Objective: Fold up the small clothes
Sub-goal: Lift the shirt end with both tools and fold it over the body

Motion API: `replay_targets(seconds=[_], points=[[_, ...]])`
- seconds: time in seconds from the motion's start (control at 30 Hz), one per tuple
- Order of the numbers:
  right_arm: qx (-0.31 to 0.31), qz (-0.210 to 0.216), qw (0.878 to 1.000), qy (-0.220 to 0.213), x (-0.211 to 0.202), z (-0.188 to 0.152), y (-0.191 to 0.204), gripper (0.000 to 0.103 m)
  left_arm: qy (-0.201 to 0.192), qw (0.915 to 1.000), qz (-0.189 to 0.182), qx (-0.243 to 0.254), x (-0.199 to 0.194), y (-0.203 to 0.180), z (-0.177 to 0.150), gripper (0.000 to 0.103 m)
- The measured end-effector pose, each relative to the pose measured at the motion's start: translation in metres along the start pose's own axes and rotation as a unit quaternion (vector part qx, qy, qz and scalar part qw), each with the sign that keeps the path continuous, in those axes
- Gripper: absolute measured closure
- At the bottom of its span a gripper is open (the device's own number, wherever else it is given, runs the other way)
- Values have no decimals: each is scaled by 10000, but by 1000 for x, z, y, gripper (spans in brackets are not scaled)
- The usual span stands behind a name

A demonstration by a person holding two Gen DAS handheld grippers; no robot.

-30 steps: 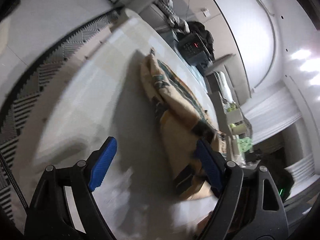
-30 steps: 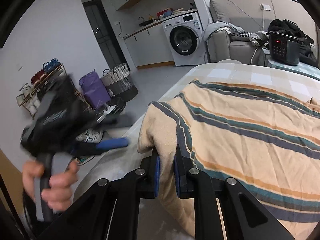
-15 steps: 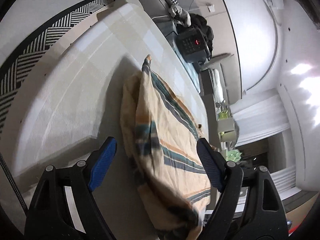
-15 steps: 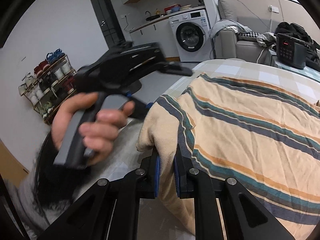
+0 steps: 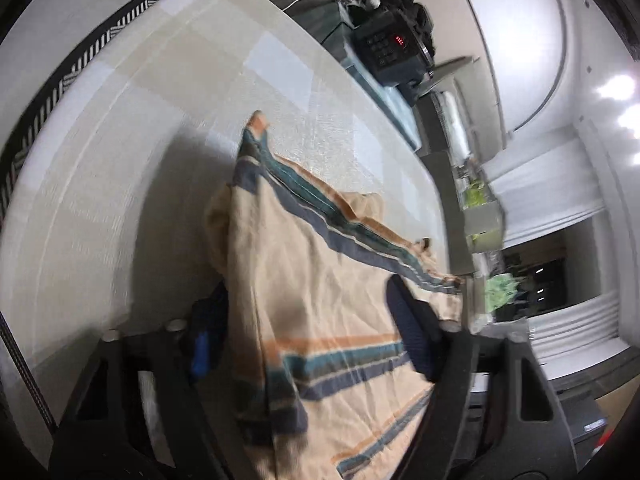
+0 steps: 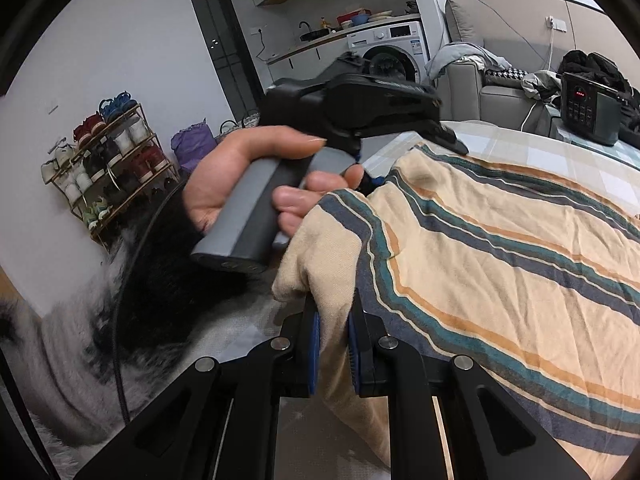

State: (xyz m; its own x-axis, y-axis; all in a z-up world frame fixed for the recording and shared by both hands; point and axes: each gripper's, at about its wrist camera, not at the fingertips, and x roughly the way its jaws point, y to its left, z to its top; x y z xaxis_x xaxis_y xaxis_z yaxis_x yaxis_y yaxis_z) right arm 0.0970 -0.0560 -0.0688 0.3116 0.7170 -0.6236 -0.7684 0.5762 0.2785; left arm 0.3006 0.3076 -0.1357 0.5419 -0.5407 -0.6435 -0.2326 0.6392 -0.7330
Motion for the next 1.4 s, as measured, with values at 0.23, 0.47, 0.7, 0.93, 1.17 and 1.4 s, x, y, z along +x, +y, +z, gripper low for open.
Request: replay_targets(seconds=[0.23, 0.47, 0.7, 0.93, 1.17, 1.4], points=[[103, 92, 9999, 19, 1, -3, -4, 91, -157, 9986, 457, 208, 12, -13, 12, 93], [310, 65, 9983, -492, -34, 3, -11, 91, -435, 9947, 552, 748, -20, -71, 7, 93], [877, -112, 9846, -1509, -113, -8, -37, 91, -593, 9864, 650, 1390, -23, -181, -9, 93], [1612, -451, 9636, -2083, -198, -45, -84, 91, -309, 9776, 597, 1996, 35, -306, -52, 93], [2608, -958, 9298, -2412, -262, -102, -146, 91, 309, 9676, 625, 2427, 147, -398, -104, 93], [3582, -1437, 8931, -2311, -289, -157, -202, 91, 1010, 9546, 965, 2632, 268, -424, -139, 93]])
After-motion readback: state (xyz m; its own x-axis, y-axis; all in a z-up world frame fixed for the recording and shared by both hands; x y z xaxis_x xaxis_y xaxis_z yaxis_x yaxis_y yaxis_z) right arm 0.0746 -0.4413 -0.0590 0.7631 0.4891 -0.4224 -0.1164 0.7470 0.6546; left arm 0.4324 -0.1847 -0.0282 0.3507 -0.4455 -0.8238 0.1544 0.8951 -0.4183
